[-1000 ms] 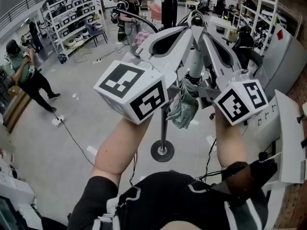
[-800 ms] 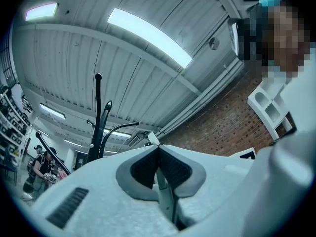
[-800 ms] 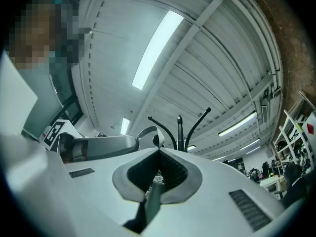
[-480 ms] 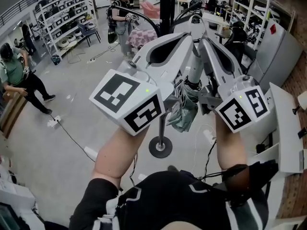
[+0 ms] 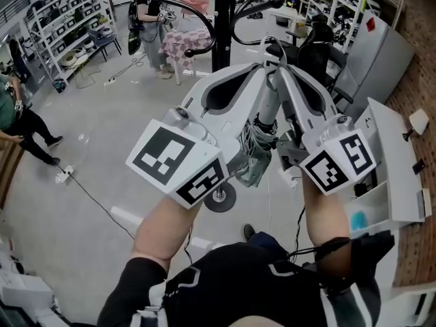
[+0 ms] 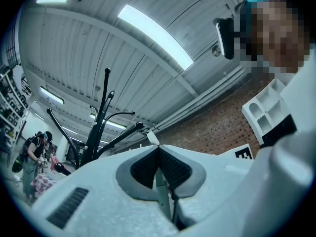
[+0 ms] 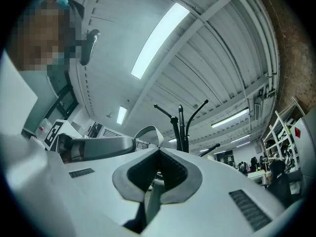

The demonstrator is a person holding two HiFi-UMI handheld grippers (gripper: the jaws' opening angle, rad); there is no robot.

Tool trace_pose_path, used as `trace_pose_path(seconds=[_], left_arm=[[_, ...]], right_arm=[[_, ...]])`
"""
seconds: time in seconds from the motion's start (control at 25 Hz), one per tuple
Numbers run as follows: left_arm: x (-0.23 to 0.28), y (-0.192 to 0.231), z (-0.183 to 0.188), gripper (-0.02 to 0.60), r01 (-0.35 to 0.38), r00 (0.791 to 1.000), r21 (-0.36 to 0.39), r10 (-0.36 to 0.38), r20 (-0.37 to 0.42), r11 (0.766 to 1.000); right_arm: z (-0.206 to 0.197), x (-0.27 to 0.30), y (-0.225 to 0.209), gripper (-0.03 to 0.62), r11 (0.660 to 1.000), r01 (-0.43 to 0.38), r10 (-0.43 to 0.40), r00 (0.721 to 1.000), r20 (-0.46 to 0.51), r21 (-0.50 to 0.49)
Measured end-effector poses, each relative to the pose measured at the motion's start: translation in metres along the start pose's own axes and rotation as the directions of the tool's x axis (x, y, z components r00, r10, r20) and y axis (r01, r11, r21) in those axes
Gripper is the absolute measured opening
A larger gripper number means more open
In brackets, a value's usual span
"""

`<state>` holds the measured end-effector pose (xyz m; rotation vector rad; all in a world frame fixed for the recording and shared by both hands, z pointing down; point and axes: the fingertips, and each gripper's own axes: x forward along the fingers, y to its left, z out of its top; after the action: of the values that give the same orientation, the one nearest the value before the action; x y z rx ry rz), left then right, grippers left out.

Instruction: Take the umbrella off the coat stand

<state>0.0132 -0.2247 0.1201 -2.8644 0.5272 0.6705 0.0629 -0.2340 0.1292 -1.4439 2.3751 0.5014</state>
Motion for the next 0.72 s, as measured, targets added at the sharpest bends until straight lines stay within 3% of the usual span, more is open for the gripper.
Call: trace_pose_path(seconds=[0.72], left_arm=[[-0.004,-0.01,-0.053,0.012,-0.114,0.99,-0.011,0.113,-0.083,0.993]], right_arm=[[-0.045,-0.029,-0.015,0.008,0.991,-0.095,0.101,0.993,-0.067,0.094]])
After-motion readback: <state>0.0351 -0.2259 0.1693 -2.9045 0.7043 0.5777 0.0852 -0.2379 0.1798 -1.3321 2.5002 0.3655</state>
